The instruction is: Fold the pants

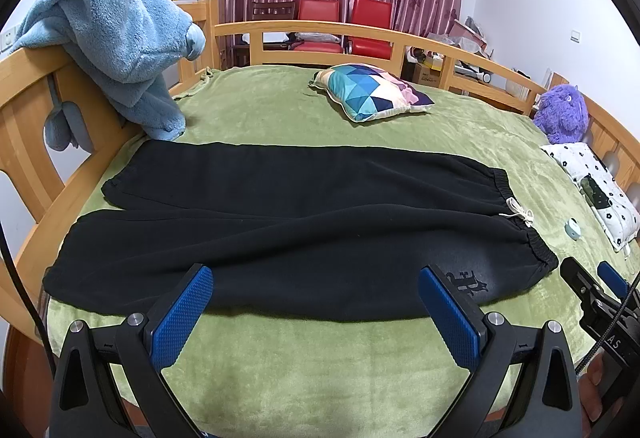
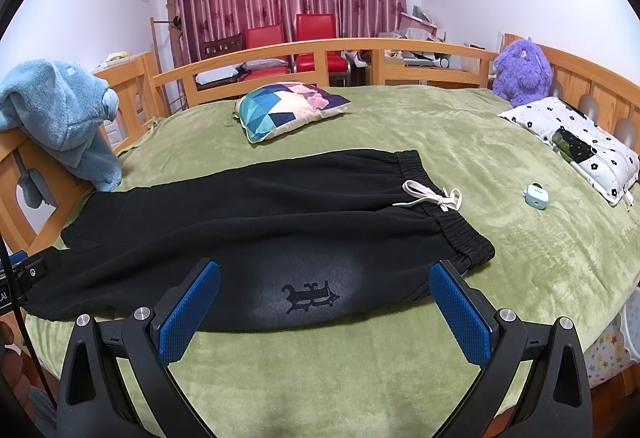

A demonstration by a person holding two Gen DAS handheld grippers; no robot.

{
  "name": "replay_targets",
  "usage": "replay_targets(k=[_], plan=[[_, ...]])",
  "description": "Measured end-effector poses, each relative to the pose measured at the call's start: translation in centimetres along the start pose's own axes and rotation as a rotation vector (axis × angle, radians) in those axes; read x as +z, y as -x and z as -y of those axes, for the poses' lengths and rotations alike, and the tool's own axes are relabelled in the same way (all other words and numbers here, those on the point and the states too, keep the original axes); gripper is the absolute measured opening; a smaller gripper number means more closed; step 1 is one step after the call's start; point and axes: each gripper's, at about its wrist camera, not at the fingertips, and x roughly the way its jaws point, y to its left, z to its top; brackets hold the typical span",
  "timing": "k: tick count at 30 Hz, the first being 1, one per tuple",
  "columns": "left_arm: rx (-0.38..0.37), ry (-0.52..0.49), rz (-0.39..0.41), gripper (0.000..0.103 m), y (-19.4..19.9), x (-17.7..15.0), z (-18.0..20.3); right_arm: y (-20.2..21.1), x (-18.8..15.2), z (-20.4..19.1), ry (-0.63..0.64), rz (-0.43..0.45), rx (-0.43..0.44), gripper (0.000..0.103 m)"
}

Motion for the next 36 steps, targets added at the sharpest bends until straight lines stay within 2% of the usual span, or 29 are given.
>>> replay_targets(k=[36], plan=[[0.0, -0.001, 0.002, 0.103, 0.1, 0.08, -0.12, 0.53, 0.43, 0.07, 0.001, 0.018, -0.009, 0.103]])
